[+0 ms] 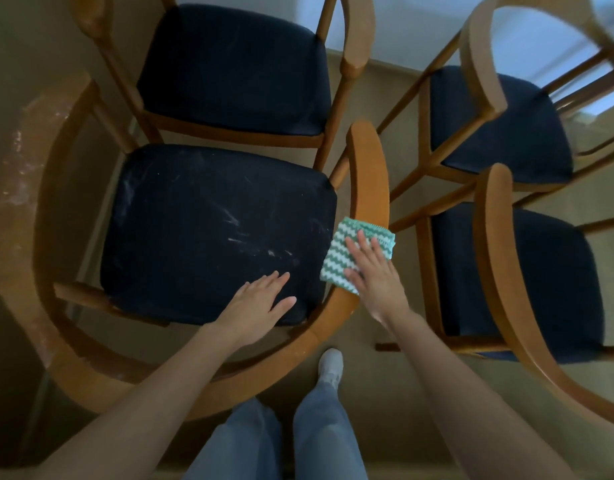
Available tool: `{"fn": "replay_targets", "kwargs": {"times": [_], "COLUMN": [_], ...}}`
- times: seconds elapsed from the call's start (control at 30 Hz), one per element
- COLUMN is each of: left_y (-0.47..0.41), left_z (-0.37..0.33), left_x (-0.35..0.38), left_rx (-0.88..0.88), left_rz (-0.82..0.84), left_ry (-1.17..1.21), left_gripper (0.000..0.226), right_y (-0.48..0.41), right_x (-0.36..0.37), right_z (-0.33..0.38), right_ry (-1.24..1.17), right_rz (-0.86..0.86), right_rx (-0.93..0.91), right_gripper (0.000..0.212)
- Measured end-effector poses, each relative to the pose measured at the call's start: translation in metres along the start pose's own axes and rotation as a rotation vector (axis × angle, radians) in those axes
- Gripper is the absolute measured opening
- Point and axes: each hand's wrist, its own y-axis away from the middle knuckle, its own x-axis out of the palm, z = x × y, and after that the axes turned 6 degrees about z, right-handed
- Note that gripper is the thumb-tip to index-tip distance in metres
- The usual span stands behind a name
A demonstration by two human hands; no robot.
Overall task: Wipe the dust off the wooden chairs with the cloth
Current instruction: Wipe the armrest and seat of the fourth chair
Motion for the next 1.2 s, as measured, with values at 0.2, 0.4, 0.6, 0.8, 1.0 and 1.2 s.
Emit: {"fn": "replay_targets", "kwargs": {"times": [0.2,0.4,0.6,0.8,1.0,1.2], "left_y": [-0.021,-0.036,-0.045,-0.066,-0.094,-0.115], "left_z": [-0.013,-0.013,-0.013,-0.021,-0.027,-0.013], "left_x": [-0.003,-0.004,-0.004,-0.010,-0.029,-0.048], "left_rx": [0.006,0.001,0.005,0.035,0.041,0.016], "left_rz": [-0.047,-0.135,-0.132,-0.154,-0.220,-0.292], "left_ry": [0.092,0.198,0.208,0.119,0.073,0.080], "left_gripper": [0.057,0.056,0.065,0.078,0.062,0.061], "right_y": [-0.092,-0.152,-0.088,-0.046,-0.119,-0.203], "right_x": [-0.067,-0.094,-0.056,-0.027,-0.070,-0.117], "right_z": [-0.014,-0.006,-0.010,-0.009,-0.016,-0.004], "right_ry": [0.033,0.039,-0.022,-0.055,0.029,0.100], "right_rz": [0.013,-0.036,-0.085,-0.110,-0.103,-0.099], "right_rx": [0.037,0.078,0.024,-0.013,-0.005,0.010], "right_gripper": [0.059,0.057,0.054,0.052,0.055,0.056]}}
